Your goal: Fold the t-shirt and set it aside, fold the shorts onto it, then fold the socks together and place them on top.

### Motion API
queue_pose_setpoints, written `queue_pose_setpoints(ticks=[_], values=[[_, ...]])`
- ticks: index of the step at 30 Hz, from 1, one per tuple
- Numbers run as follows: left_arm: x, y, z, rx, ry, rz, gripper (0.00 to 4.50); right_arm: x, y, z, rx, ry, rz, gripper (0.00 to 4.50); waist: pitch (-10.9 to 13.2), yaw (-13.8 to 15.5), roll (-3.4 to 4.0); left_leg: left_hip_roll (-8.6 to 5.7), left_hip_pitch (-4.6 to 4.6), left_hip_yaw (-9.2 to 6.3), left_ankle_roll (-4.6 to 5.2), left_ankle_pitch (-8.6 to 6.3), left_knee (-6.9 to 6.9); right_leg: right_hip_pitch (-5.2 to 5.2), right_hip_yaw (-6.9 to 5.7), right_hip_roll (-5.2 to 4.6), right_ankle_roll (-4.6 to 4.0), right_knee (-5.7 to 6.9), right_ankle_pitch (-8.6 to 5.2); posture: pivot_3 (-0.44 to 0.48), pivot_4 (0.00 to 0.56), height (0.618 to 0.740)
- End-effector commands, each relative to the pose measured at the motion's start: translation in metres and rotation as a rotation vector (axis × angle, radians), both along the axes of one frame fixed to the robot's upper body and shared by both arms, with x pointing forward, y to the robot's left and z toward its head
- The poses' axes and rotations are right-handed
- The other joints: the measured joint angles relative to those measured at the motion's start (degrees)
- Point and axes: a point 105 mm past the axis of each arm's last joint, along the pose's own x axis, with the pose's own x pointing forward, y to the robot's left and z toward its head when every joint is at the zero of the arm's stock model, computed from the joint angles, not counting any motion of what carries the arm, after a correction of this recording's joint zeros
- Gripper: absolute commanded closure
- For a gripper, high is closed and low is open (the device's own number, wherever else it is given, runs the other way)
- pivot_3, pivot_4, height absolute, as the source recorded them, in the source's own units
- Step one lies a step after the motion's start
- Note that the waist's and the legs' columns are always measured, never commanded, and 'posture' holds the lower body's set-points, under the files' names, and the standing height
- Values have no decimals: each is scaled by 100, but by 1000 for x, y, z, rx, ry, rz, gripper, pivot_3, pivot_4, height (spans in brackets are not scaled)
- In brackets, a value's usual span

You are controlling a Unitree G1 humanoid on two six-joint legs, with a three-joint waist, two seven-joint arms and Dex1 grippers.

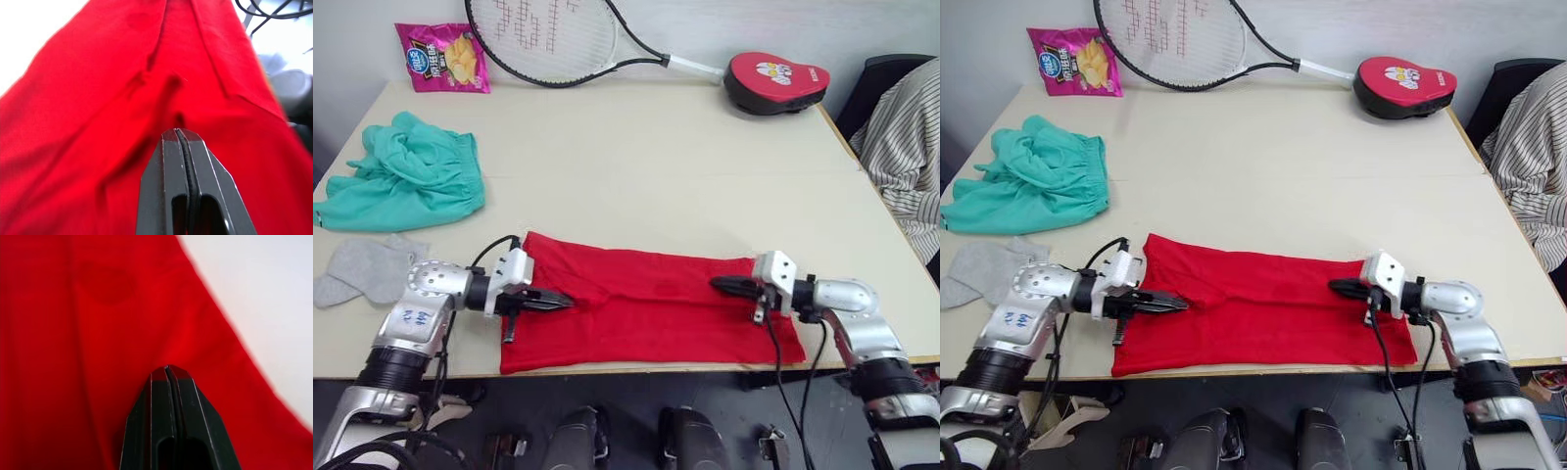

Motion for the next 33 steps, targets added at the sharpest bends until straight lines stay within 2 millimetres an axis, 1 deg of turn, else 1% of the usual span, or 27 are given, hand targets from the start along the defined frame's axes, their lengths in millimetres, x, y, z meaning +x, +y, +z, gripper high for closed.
queue_pose_setpoints(ticks=[1, 2, 3, 6, 9, 12, 15, 17, 19, 22, 24, 27, 29, 31, 33], values=[[6, 6, 24, -70, -40, 63, 4486, -13, -10, 4, -42, 18, 25, 4500, 0, -3, 0, -1, 4, 0, -6, -7, 2, 2, 1, -2, 0, -8, 0, 0, 150, 740], [9, 6, 27, -85, -44, 87, 4486, -14, -12, 6, -39, 17, 19, 4500, 0, 1, 0, -2, 8, 0, -27, -22, 2, 4, 2, -5, 0, -11, 0, 0, 150, 740], [12, 5, 30, -107, -55, 112, 4486, -15, -12, 10, -32, -3, 18, 4500, 0, -2, -1, -2, 8, -2, -27, -22, 2, 4, 1, -5, 0, -8, 0, 0, 150, 740], [23, -4, 38, -178, -91, 172, 4486, -11, -13, 27, 9, -103, -12, 4500, 0, 9, 0, -2, 7, -3, -29, -22, 1, 1, 1, -4, 0, -4, 0, 0, 150, 740], [33, -15, 35, -190, -115, 219, 4486, -5, -4, 38, 45, -165, -29, 4500, 0, 5, -1, -2, 6, -1, -26, -20, 1, 3, 0, -1, 1, 3, 1, 0, 150, 740], [35, -28, 24, -166, -125, 224, 4486, 2, 24, 40, 127, -196, -57, 4500, -1, -13, -1, -1, 7, -1, -9, -7, -1, 3, 0, 3, 1, 5, 1, 0, 150, 740], [29, -41, 9, -131, -119, 188, 4486, 4, 63, 30, 179, -208, -68, 4500, -1, -20, -1, 3, 8, 0, -12, -4, -5, 0, 0, 9, 0, 9, 0, 0, 150, 740], [24, -42, -3, -70, -119, 173, 4486, 4, 86, 22, 205, -208, -88, 4500, 0, -16, -1, 3, 4, 4, -14, -4, -7, -6, 4, 10, 0, 12, 0, 0, 150, 740], [21, -37, -11, -19, -110, 182, 4486, 2, 97, 16, 214, -194, -101, 4500, 0, -16, -1, 2, 1, 6, -24, -9, -9, -11, 6, 9, -1, 12, 0, 0, 150, 740], [21, -27, -15, 11, -95, 229, 4486, 2, 97, 6, 197, -185, -130, 4500, 0, 32, -1, -2, -3, 6, -41, -19, -8, -16, 9, 5, -1, 8, 0, 0, 150, 740], [17, -20, -15, 22, -65, 223, 4486, 3, 91, 3, 183, -178, -145, 4500, -1, 33, -1, -7, -2, 6, -42, -21, -7, -17, 15, -1, -1, 1, 0, 0, 150, 740], [-5, -14, -15, 64, 16, 126, 4486, 5, 81, 2, 158, -172, -151, 4500, -1, -3, -1, -6, -1, 7, -45, -22, -11, -27, 20, 0, -1, 4, 0, 0, 150, 740], [-15, -9, -14, 92, 48, 88, 4486, 5, 77, 2, 145, -170, -143, 4500, -1, -21, -1, -5, -3, 16, -50, -23, -23, -39, 30, 2, -5, 7, -3, 0, 150, 740], [-24, -4, -3, 54, 92, 68, 4486, 7, 73, 3, 139, -172, -146, 4500, -1, -22, -1, -1, -3, 20, -53, -21, -25, -43, 32, 7, -11, 8, -6, 0, 150, 740], [-26, -1, 14, -38, 114, 90, 4486, 8, 69, 4, 134, -173, -149, 4500, -1, -23, -1, 3, -4, 20, -55, -21, -24, -43, 32, 9, -13, 8, -8, 0, 150, 740]])
